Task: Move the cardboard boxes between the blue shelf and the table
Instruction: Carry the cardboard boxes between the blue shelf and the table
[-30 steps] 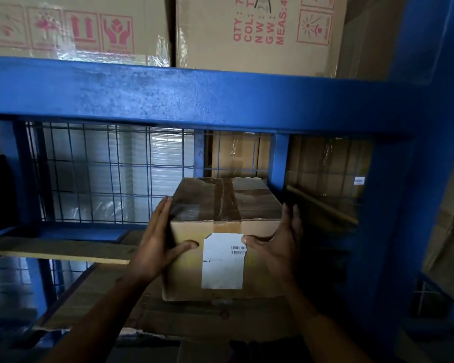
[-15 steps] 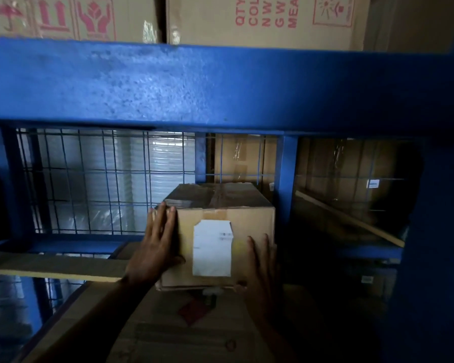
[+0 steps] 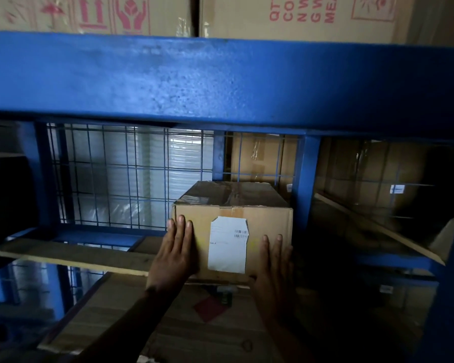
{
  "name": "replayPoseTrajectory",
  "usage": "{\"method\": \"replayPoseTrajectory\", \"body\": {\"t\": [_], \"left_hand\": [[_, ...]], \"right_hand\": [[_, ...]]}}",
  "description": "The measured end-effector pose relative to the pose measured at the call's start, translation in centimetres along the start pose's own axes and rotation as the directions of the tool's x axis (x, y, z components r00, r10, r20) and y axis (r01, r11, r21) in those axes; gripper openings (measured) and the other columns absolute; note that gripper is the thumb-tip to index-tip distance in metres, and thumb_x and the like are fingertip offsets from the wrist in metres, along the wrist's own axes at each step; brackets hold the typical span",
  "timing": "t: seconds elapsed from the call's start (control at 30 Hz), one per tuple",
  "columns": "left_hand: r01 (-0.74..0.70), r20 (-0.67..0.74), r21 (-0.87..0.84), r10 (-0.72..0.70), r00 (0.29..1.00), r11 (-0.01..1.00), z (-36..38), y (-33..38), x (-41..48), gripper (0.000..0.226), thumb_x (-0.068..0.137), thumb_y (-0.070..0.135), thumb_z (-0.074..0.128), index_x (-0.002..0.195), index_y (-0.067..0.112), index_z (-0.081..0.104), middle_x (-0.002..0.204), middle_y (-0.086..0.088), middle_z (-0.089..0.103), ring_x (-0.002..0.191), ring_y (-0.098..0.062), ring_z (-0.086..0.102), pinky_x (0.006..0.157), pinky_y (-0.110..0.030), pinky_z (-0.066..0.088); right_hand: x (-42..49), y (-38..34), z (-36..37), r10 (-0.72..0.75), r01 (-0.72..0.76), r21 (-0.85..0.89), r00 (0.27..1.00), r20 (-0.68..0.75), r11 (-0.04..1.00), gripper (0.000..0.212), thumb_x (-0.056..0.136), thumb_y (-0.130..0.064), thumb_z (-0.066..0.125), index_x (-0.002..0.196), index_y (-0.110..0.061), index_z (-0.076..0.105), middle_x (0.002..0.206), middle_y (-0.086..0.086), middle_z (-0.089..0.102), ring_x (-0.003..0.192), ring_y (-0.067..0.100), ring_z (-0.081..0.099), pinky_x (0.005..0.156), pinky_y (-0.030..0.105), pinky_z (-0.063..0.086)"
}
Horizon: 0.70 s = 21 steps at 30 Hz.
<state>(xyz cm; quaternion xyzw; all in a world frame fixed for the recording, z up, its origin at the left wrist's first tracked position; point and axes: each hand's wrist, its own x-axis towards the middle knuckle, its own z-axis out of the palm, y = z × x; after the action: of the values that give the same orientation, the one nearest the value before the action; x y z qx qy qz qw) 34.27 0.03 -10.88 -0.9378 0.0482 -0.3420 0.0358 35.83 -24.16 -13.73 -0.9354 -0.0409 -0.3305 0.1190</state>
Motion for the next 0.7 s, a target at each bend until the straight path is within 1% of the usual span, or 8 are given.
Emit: {"method": "replayPoseTrajectory", "body": {"t": [0.13, 0.23, 0.27, 0.37, 0.43, 0.57, 0.63, 0.7], "left_hand": [[0.040, 0.041, -0.054, -0.038, 0.998, 0.998, -1.7, 0.7, -1.0, 0.114, 0.068, 0.028, 0.086, 0.153, -0.003, 0.015, 0.160, -0.027, 0.010, 0.146, -0.045, 0.012, 0.116, -0.049, 0.022], [0.106, 0.120, -0.126, -0.091, 0.989, 0.986, -3.6, 0.1, -3.1, 0.115, 0.083, 0.038, 0.073, 0.154, 0.012, -0.014, 0.161, -0.010, -0.019, 0.149, -0.029, -0.011, 0.119, -0.039, 0.003], [0.137, 0.122, -0.152, -0.119, 0.985, 0.979, -4.2, -0.4, -4.1, 0.111, 0.087, 0.042, 0.068, 0.153, 0.014, -0.017, 0.160, -0.007, -0.022, 0.149, -0.026, -0.013, 0.120, -0.037, 0.001], [0.268, 0.149, -0.175, -0.244, 0.958, 0.947, -6.4, -2.9, -8.1, 0.098, 0.092, 0.047, 0.059, 0.156, 0.013, -0.007, 0.163, -0.007, -0.011, 0.151, -0.025, -0.004, 0.121, -0.035, 0.006], [0.381, 0.172, -0.181, -0.352, 0.920, 0.907, -8.8, -5.3, -11.8, 0.094, 0.091, 0.049, 0.059, 0.157, 0.013, 0.001, 0.165, -0.009, 0.002, 0.151, -0.026, 0.008, 0.120, -0.038, 0.018], [0.643, 0.170, -0.130, -0.622, 0.764, 0.754, -15.5, -10.0, -22.0, 0.090, 0.088, 0.054, 0.059, 0.156, 0.013, 0.017, 0.163, -0.010, 0.019, 0.145, -0.027, 0.029, 0.112, -0.040, 0.032], [0.773, 0.137, -0.094, -0.761, 0.634, 0.627, -19.9, -11.5, -28.4, 0.087, 0.089, 0.050, 0.062, 0.155, 0.012, 0.021, 0.161, -0.010, 0.025, 0.143, -0.027, 0.034, 0.111, -0.038, 0.033], [0.879, 0.080, -0.070, -0.876, 0.476, 0.472, -24.5, -11.8, -34.9, 0.083, 0.090, 0.041, 0.066, 0.154, 0.009, 0.025, 0.158, -0.012, 0.031, 0.143, -0.026, 0.034, 0.111, -0.034, 0.029]], "right_hand": [[-0.5, -0.7, -2.3, 0.054, -0.053, -0.019, 0.996, 0.064, 0.998, 0.095, 0.065, -0.031, 0.084, 0.148, -0.012, 0.042, 0.154, 0.023, 0.034, 0.138, 0.047, 0.035, 0.103, 0.057, 0.039], [-1.3, -2.1, -4.4, 0.053, -0.054, 0.012, 0.994, 0.096, 0.998, 0.093, 0.064, -0.039, 0.083, 0.144, -0.011, 0.045, 0.150, 0.018, 0.041, 0.138, 0.043, 0.036, 0.108, 0.056, 0.037], [-1.7, -2.9, -5.2, 0.026, -0.028, 0.019, 0.992, 0.123, 0.999, 0.093, 0.067, -0.045, 0.081, 0.145, -0.012, 0.043, 0.149, 0.015, 0.040, 0.138, 0.040, 0.034, 0.110, 0.054, 0.034], [-3.4, -6.1, -7.1, -0.089, 0.045, 0.161, 0.958, 0.274, 0.986, 0.091, 0.083, -0.052, 0.066, 0.154, -0.015, 0.024, 0.160, 0.008, 0.024, 0.147, 0.031, 0.019, 0.120, 0.044, 0.019], [-4.7, -9.3, -7.7, -0.183, 0.091, 0.265, 0.920, 0.347, 0.960, 0.085, 0.087, -0.050, 0.063, 0.154, -0.017, 0.024, 0.160, 0.005, 0.026, 0.147, 0.028, 0.022, 0.119, 0.043, 0.022], [-9.0, -17.9, -7.5, -0.421, 0.211, 0.498, 0.833, 0.358, 0.841, 0.076, 0.077, -0.049, 0.073, 0.141, -0.017, 0.046, 0.142, 0.007, 0.052, 0.129, 0.029, 0.047, 0.107, 0.040, 0.039], [-12.5, -22.5, -8.0, -0.559, 0.264, 0.618, 0.753, 0.348, 0.741, 0.073, 0.080, -0.047, 0.070, 0.142, -0.016, 0.046, 0.142, 0.006, 0.052, 0.129, 0.028, 0.047, 0.106, 0.039, 0.040], [-16.4, -26.6, -9.5, -0.691, 0.308, 0.720, 0.649, 0.318, 0.621, 0.071, 0.083, -0.045, 0.068, 0.143, -0.014, 0.047, 0.142, 0.006, 0.053, 0.130, 0.026, 0.048, 0.106, 0.037, 0.040]]}}
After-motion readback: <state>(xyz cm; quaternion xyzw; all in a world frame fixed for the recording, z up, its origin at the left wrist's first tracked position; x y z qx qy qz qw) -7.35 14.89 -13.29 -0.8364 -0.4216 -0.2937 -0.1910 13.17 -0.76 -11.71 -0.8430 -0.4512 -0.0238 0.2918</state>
